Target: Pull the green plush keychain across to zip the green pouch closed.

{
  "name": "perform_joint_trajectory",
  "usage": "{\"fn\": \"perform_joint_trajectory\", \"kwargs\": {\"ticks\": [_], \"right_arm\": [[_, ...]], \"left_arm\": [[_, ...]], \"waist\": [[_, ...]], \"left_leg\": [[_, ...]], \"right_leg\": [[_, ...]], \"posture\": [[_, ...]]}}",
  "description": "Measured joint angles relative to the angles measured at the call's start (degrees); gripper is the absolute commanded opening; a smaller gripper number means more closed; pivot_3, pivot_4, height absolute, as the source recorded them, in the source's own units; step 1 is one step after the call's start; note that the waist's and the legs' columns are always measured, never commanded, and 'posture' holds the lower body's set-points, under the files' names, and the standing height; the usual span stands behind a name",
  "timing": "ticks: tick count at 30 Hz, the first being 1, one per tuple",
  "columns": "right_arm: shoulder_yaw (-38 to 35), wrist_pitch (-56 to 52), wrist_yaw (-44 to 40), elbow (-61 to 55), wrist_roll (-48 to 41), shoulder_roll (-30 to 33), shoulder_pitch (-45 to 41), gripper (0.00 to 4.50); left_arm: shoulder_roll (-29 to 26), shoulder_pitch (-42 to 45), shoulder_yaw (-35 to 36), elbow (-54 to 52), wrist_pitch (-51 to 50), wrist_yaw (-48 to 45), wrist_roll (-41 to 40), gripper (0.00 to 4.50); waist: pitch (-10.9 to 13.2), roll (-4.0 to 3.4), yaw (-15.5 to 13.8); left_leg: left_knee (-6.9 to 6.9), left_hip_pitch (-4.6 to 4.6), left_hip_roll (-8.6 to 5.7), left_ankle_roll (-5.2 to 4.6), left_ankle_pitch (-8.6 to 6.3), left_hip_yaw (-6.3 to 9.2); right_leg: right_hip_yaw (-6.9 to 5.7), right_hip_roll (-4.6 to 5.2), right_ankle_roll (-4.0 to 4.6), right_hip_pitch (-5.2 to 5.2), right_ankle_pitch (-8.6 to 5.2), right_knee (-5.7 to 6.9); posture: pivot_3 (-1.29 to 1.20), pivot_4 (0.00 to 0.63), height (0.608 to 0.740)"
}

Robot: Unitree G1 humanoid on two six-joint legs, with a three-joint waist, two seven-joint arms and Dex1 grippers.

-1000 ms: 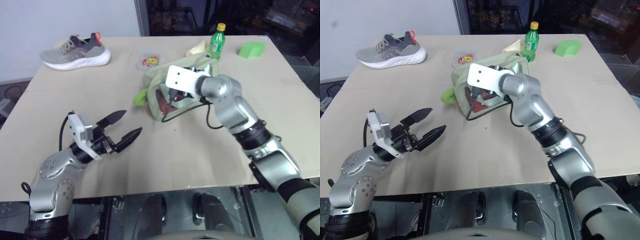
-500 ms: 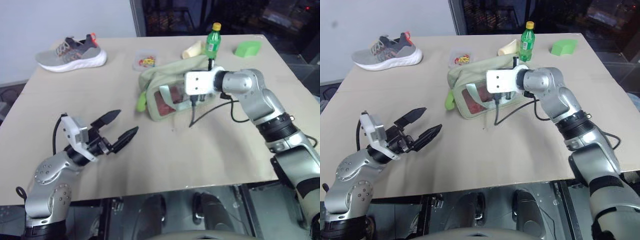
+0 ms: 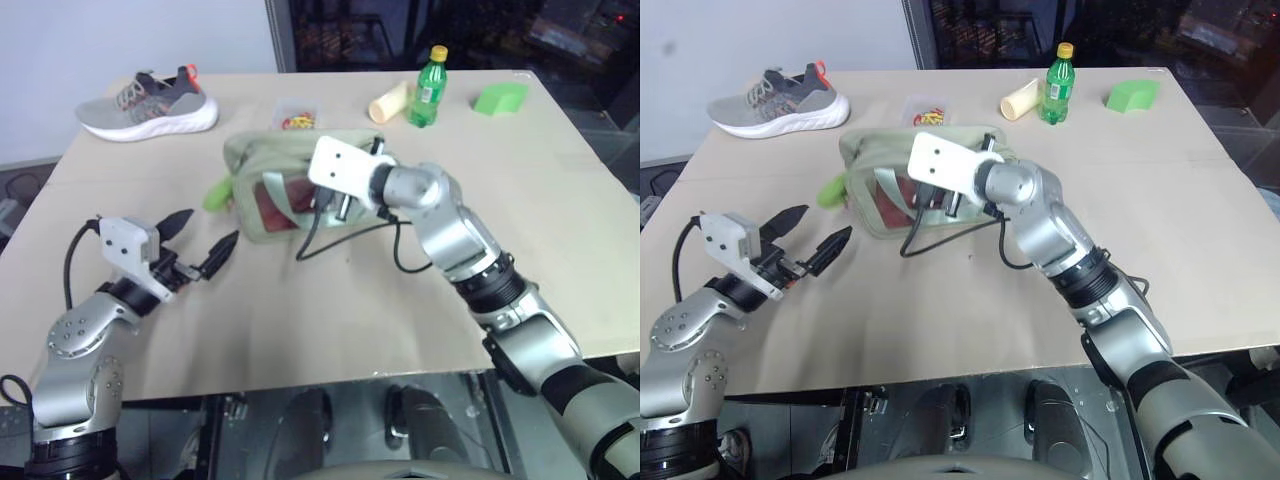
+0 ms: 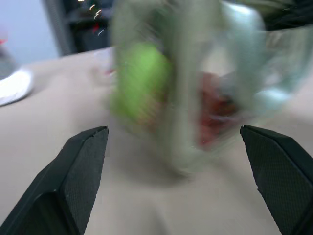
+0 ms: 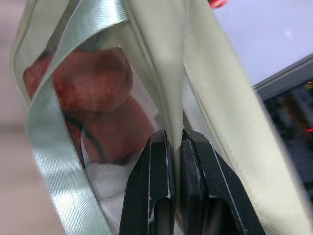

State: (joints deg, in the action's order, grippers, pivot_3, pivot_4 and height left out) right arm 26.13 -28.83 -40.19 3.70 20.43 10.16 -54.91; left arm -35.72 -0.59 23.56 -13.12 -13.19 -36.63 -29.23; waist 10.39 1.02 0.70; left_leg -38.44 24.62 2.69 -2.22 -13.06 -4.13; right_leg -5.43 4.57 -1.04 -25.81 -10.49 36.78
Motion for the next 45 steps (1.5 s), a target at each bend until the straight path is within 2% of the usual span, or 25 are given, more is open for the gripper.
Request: {"fn": "perform_joint_trajectory", "kwargs": {"ticks": [8,12,13,15,21,22,24,26,28,32,35,38,39,40,41,44,45], "right_arm": [[0.02,0.19,0.9,-0.34,0.37,0.01,-0.01,0.07],[0.03,0.23,1.3,-0.06,0.36,-0.49,-0.01,0.07],[0.04,0.23,1.37,0.0,0.36,-0.6,-0.01,0.0],[0.04,0.24,1.38,0.02,0.36,-0.59,-0.01,0.0],[0.05,0.36,1.41,0.08,0.34,-0.63,-0.01,0.0],[0.05,0.41,1.52,0.19,0.38,-0.63,-0.01,0.0],[0.05,0.59,1.87,0.46,0.48,-0.68,-0.01,0.0],[0.08,0.78,2.01,0.82,0.55,-0.97,-0.02,0.0],[0.08,1.35,2.27,1.45,0.58,-1.11,-0.12,0.0],[0.08,2.55,3.12,3.72,0.62,-1.75,-1.07,0.0],[0.06,3.23,3.39,4.85,0.6,-2.25,-1.88,0.0],[0.07,3.94,3.89,6.22,0.6,-2.78,-2.24,0.0],[0.07,4.0,4.1,6.34,0.6,-2.98,-2.25,0.0],[0.07,3.99,4.15,6.33,0.6,-3.04,-2.25,0.0],[0.07,3.99,4.22,6.34,0.6,-3.11,-2.25,0.0],[0.07,3.97,4.29,6.32,0.59,-3.11,-2.25,0.0],[0.06,3.96,4.29,6.25,0.56,-3.14,-2.23,0.0]], "left_arm": [[-1.51,2.64,0.15,1.65,0.35,0.66,3.69,4.5],[-1.98,4.6,-2.02,2.31,0.26,0.91,5.9,4.5],[-1.99,5.38,-2.39,2.69,0.07,1.41,6.67,3.98],[-2.31,6.26,-3.33,2.89,0.54,1.41,8.01,3.26],[-5.68,7.13,-5.85,4.96,5.72,0.27,14.43,0.33],[-5.82,7.34,-6.31,5.08,6.81,0.12,15.49,0.05],[-6.91,8.13,-7.61,5.62,9.49,-0.02,18.22,0.05],[-10.56,9.79,-8.73,6.56,13.71,-0.9,21.97,0.05],[-16.44,13.42,-9.69,8.81,21.58,-1.85,27.24,0.05],[-25.07,28.4,-13.19,16.04,38.85,-1.99,35.95,0.05],[-25.93,36.41,-17.57,21.13,46.63,-2.17,39.61,0.05],[-23.93,41.55,-23.77,26.28,50.46,-7.4,37.87,0.95],[-22.82,42.13,-25.33,28.09,50.65,-8.93,37.15,1.49],[-22.61,42.15,-25.63,28.48,50.66,-9.25,36.93,1.67],[-21.98,42.26,-26.37,29.78,50.7,-10.2,36.15,2.18],[-21.56,41.28,-25.44,30.24,48.44,-13.22,30.42,2.18],[-21.61,39.07,-22.92,28.69,44.69,-14.7,25.16,2.18]], "waist": [[-0.03,0.05,0.03],[-0.03,0.05,0.06],[-0.03,0.05,0.1],[-0.03,0.05,0.12],[-0.02,0.03,0.14],[-0.02,0.03,0.1],[-0.02,0.04,0.05],[-0.02,0.04,0.09],[-0.01,0.04,0.06],[0.0,0.01,0.02],[0.01,0.0,0.17],[0.01,0.0,0.2],[0.01,0.0,0.22],[0.01,0.0,0.26],[0.01,0.0,0.31],[0.03,0.02,0.35],[0.03,0.03,0.49]], "left_leg": [[0.0,-0.01,0.01,0.01,0.0,0.02],[0.01,-0.01,0.01,0.02,0.01,0.02],[0.01,-0.01,0.01,0.02,0.01,0.02],[0.01,-0.01,0.01,0.02,0.01,0.02],[0.03,-0.02,0.02,0.02,0.0,-0.01],[0.03,-0.01,0.02,0.02,0.0,0.0],[0.03,0.0,0.02,0.02,0.0,0.02],[0.03,0.03,0.04,0.03,0.0,0.03],[0.05,0.07,0.04,0.04,0.01,0.01],[0.09,0.08,-0.01,0.05,0.02,-0.08],[0.13,0.1,-0.04,0.04,0.02,-0.16],[0.14,0.13,-0.02,0.04,0.03,-0.2],[0.14,0.13,-0.01,0.04,0.03,-0.2],[0.13,0.14,-0.01,0.04,0.03,-0.21],[0.13,0.14,0.0,0.03,0.03,-0.21],[0.13,0.14,0.02,0.03,0.03,-0.2],[0.13,0.14,0.04,0.03,0.03,-0.2]], "right_leg": [[-0.02,0.0,0.01,0.01,-0.01,0.0],[-0.02,0.0,0.0,0.01,0.0,0.0],[-0.02,0.0,-0.01,0.01,0.0,0.0],[-0.02,-0.01,-0.01,0.0,0.01,0.0],[-0.02,-0.01,0.01,-0.01,0.0,0.0],[-0.02,0.0,0.01,-0.01,-0.01,-0.01],[-0.04,0.0,0.03,-0.01,-0.02,-0.01],[-0.07,-0.01,0.06,-0.04,-0.04,-0.02],[-0.06,-0.02,0.07,-0.14,-0.04,-0.01],[0.0,0.02,0.06,-0.17,-0.04,-0.03],[0.05,0.02,-0.02,-0.21,0.01,-0.03],[0.06,-0.02,-0.02,-0.27,0.01,0.01],[0.06,-0.03,-0.03,-0.27,0.01,0.01],[0.07,-0.03,-0.03,-0.28,0.01,0.01],[0.08,-0.04,-0.04,-0.28,0.01,0.01],[0.1,-0.04,-0.04,-0.29,0.01,0.02],[0.12,-0.04,-0.04,-0.29,0.01,0.01]], "posture": [[0.0,0.15,0.74],[0.0,0.15,0.74],[0.0,0.15,0.74],[0.0,0.15,0.74],[0.0,0.15,0.74],[0.0,0.15,0.74],[0.0,0.15,0.74],[0.0,0.15,0.74],[0.0,0.15,0.74],[0.0,0.15,0.74],[0.0,0.15,0.74],[0.0,0.15,0.74],[0.0,0.15,0.74],[0.0,0.15,0.74],[0.0,0.15,0.74],[0.0,0.15,0.74],[0.0,0.15,0.74]]}}
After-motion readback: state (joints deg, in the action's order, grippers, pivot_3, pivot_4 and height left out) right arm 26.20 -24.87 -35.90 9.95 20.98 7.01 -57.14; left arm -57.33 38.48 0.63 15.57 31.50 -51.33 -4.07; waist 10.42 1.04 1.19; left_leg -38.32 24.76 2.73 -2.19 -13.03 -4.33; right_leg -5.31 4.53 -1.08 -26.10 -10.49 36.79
